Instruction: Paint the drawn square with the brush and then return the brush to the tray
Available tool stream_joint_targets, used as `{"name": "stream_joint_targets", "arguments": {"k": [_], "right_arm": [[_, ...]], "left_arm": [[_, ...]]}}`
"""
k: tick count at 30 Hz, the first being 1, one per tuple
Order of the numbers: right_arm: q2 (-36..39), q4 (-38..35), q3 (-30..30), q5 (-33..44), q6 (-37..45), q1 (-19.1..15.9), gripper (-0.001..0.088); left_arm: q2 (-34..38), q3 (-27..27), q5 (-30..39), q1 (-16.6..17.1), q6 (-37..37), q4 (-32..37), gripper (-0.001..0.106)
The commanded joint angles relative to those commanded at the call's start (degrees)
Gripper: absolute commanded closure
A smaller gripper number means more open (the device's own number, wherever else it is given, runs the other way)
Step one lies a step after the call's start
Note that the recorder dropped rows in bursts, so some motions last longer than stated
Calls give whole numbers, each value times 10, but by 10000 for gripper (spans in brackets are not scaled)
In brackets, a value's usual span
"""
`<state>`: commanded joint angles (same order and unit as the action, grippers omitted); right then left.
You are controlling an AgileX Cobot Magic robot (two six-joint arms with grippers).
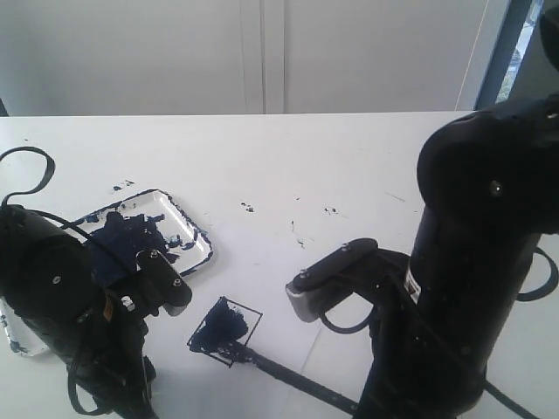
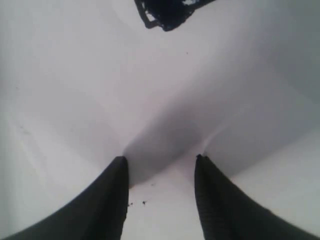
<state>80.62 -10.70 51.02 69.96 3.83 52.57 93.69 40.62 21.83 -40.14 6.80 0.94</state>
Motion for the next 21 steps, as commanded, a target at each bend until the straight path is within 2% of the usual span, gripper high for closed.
{"name": "stream_joint_targets", "arguments": {"k": [6,21], "right_arm": [[0,0,-18,0,0,0,868],[-11,0,-8,-20,-1,0,868]], "left_arm": [[0,0,-1,0,0,0,570],[0,0,0,0,0,0,570]]}}
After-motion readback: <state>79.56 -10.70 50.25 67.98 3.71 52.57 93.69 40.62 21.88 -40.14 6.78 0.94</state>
